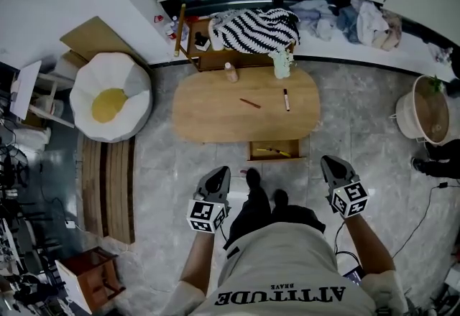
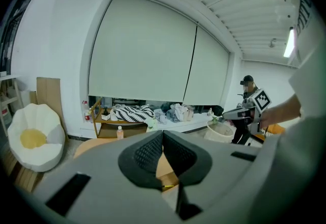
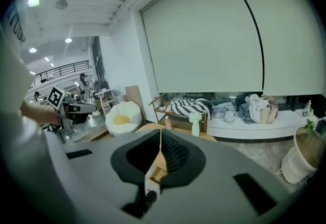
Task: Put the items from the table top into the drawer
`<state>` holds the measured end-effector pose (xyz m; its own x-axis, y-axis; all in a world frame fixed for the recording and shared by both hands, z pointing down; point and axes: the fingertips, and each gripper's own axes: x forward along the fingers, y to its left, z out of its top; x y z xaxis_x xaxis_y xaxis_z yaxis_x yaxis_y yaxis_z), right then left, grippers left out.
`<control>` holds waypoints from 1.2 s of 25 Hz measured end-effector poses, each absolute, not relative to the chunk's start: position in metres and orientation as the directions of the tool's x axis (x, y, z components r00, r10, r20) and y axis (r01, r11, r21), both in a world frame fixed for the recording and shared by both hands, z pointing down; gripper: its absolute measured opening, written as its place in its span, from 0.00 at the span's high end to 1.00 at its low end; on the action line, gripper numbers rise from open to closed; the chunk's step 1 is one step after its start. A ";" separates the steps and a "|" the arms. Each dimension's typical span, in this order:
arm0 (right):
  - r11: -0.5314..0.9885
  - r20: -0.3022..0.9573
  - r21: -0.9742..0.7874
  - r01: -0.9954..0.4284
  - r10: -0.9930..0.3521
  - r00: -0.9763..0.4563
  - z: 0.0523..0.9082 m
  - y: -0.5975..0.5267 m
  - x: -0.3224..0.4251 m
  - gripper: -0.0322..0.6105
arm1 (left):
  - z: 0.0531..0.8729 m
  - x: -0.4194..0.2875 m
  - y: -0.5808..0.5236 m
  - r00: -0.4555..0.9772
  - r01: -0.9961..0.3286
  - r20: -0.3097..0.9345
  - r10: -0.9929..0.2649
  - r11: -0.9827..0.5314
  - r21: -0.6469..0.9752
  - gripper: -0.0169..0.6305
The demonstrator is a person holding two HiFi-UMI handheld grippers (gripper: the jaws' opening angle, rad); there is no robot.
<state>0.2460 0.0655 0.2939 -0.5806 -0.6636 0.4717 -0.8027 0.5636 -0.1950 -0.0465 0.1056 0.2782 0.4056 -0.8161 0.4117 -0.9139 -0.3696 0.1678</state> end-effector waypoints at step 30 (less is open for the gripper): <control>0.513 0.636 -0.176 -0.840 -0.592 -0.494 0.428 -0.064 0.116 0.92 | 0.424 -0.137 -0.037 0.549 -0.834 0.495 -0.673 -0.477 0.276 0.94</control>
